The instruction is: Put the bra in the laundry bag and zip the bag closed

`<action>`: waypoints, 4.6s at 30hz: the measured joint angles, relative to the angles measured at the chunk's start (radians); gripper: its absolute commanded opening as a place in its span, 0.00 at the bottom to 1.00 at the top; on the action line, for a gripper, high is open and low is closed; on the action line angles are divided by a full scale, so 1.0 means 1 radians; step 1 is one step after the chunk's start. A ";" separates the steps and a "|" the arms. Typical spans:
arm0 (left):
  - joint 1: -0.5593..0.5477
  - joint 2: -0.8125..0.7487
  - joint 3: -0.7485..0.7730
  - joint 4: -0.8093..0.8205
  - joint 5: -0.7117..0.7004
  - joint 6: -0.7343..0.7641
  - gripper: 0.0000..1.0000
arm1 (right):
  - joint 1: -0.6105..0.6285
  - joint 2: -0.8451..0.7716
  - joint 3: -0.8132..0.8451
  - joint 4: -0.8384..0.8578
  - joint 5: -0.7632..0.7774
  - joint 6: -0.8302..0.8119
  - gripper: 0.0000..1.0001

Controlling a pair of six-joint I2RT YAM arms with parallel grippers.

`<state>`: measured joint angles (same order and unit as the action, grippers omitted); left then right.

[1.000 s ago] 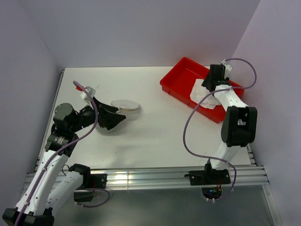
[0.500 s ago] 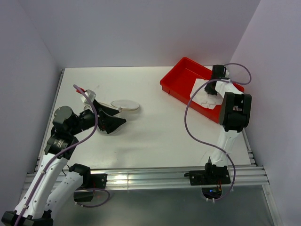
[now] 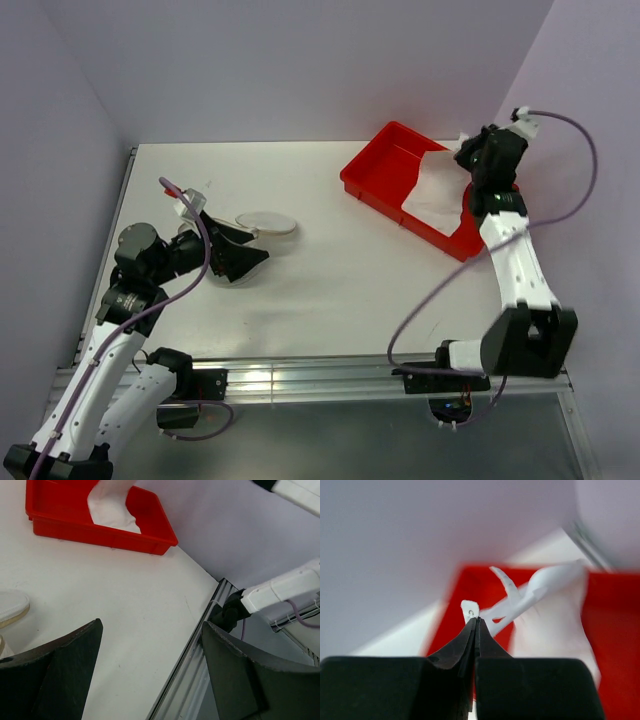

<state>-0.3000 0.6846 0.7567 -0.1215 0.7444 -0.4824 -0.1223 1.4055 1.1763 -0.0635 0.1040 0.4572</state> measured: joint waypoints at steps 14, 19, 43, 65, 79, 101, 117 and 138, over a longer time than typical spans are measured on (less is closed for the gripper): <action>0.000 0.040 0.000 0.005 -0.039 -0.019 0.86 | 0.345 -0.441 0.308 0.098 -0.121 0.001 0.00; 0.000 0.056 0.003 0.004 -0.072 -0.051 0.86 | 0.402 -0.427 0.383 0.071 -0.198 0.006 0.00; -0.429 0.460 0.047 -0.053 -0.574 -0.144 0.68 | 0.586 -0.356 -0.295 0.027 -0.084 0.011 0.51; -0.433 0.823 -0.129 0.218 -0.368 -0.158 0.57 | 0.618 -0.650 -0.783 0.060 -0.150 0.115 0.49; -0.396 0.831 -0.148 0.338 -0.294 -0.188 0.00 | 0.614 -0.614 -0.824 0.115 -0.147 0.148 0.84; -0.395 0.366 0.200 0.089 -0.310 -0.134 0.00 | 0.478 -0.828 -0.918 0.461 -0.617 0.230 0.92; -0.397 0.458 0.562 -0.277 -0.153 0.011 0.00 | 0.536 -0.834 -0.452 0.331 -0.877 -0.107 1.00; -0.397 0.477 0.647 -0.301 0.097 -0.014 0.00 | 0.873 -0.515 -0.320 0.084 -0.774 -0.414 0.55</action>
<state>-0.6968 1.1614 1.4033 -0.4229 0.8413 -0.4961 0.7509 0.8906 0.8558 0.0200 -0.6701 0.0437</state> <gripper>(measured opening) 0.012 0.697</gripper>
